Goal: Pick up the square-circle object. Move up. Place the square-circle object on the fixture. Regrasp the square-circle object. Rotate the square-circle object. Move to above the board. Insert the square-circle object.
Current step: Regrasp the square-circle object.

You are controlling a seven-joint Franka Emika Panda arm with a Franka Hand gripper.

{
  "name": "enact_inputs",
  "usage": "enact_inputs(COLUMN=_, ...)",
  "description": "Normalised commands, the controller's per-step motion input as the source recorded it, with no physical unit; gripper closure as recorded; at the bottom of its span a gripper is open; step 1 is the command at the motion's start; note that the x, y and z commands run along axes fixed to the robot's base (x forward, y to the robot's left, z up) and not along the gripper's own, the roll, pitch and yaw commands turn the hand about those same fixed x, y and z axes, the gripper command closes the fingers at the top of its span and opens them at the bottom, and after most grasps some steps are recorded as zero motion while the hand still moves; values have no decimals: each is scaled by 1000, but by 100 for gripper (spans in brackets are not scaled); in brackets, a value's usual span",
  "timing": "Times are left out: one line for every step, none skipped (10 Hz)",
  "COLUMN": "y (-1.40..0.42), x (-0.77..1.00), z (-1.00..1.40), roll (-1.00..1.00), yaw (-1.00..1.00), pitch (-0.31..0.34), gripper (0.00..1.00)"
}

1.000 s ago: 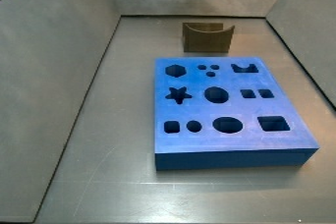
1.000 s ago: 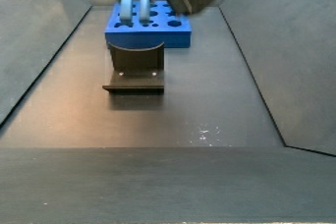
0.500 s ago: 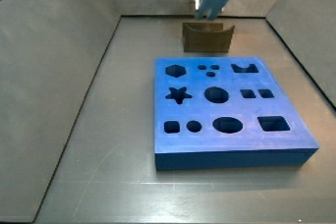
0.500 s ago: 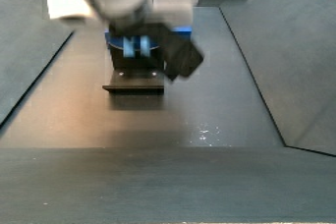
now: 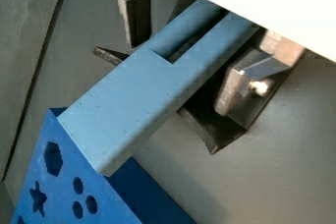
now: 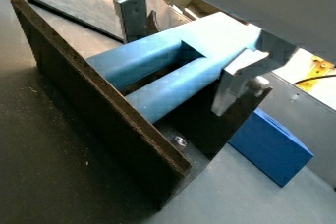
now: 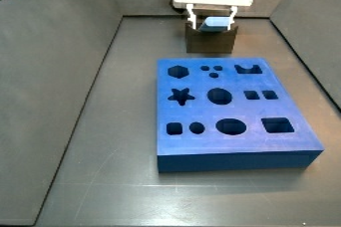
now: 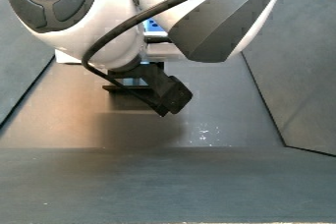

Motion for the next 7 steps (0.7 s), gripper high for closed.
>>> enact_inputs(y=0, x=0, z=1000, roll=-11, yaw=2, pitch=2, gripper=0)
enact_inputs(y=1, x=-8, z=1000, roll=-11, yaw=7, pitch=6, gripper=0)
enact_inputs(y=4, x=-22, z=1000, roll=1, yaw=15, pitch=6, gripper=0)
enact_inputs(y=3, x=-29, z=1000, roll=10, yaw=23, pitch=7, gripper=0)
enact_inputs(y=4, x=-32, z=1000, roll=11, yaw=23, pitch=10, gripper=0)
enact_inputs(y=7, x=-34, z=877, roll=11, yaw=24, pitch=18, gripper=0)
enact_inputs(y=7, x=-36, z=685, roll=12, yaw=22, pitch=25, gripper=0)
